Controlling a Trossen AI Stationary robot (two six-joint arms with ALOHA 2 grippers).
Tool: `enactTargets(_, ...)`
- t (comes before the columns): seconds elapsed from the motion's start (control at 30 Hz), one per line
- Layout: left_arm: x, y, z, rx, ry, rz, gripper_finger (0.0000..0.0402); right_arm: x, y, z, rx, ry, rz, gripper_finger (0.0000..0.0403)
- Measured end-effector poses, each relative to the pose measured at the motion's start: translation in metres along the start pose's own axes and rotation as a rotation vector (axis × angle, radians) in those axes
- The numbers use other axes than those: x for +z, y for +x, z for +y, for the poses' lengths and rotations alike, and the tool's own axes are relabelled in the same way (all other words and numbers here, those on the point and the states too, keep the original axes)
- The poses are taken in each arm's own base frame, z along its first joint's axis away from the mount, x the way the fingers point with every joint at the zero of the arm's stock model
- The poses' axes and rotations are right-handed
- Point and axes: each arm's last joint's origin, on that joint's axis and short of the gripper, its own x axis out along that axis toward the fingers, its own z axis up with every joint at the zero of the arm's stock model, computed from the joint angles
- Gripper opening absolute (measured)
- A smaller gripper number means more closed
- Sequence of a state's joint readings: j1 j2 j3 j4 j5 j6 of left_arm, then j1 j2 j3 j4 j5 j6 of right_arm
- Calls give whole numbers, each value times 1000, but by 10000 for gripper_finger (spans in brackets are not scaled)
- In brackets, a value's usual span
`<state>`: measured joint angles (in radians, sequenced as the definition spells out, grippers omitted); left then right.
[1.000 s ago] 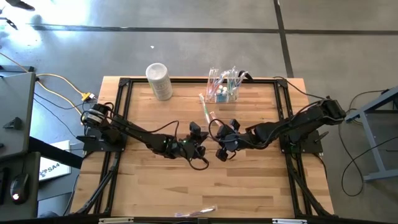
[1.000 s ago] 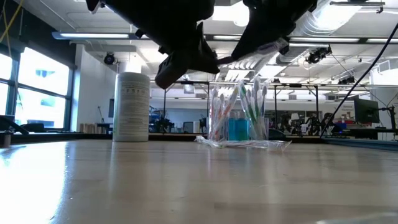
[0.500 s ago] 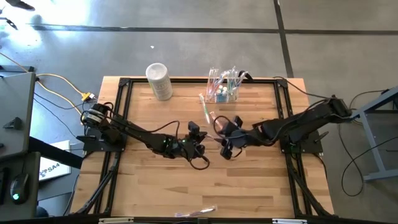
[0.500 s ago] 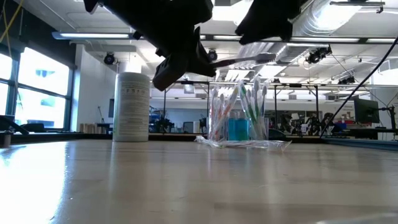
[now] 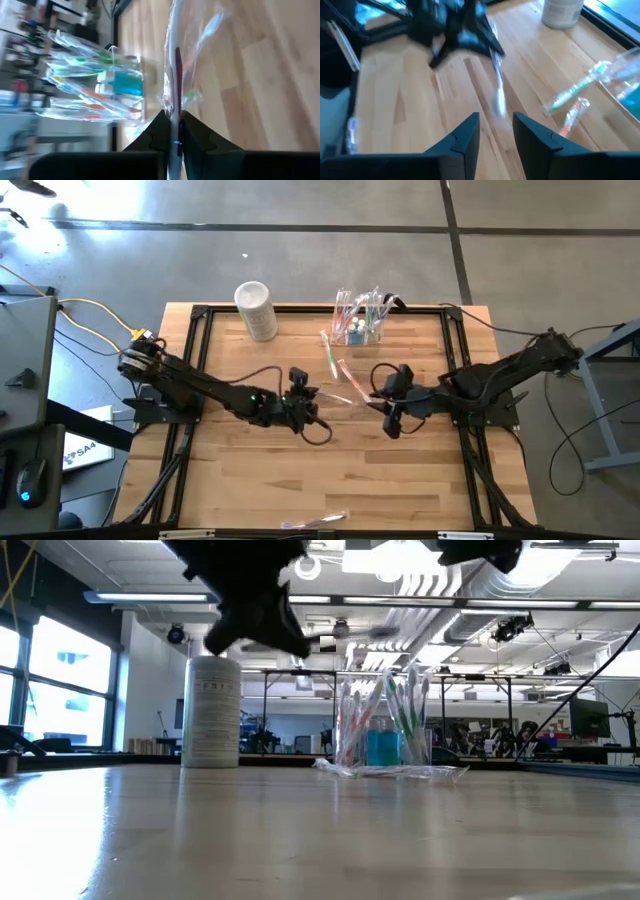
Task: Pick & Place toothbrushing station
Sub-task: Put the violet toothbrush into the transparent organizer
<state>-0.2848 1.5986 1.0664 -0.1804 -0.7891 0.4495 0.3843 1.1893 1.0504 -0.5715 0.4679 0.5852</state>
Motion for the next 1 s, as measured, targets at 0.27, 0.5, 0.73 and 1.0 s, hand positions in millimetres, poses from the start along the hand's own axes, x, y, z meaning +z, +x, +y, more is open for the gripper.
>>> enactTargets(0.27, -12, -4, 59, -214, -255, -272, 19, -23, -4, 13, -74, -42, 2, 86)
enactTargets(0.5, -57, 28, 86, -341, -526, -611, 19, -47, 1, 11, -163, -25, -37, 76)
enactTargets(0.73, -91, 48, 100, -403, -651, -941, 20, -58, 16, 7, -189, 6, -153, 74)
enactTargets(1.0, -122, 88, 107, -479, -811, -1023, 21, -60, 28, 2, -170, 30, -216, 74)
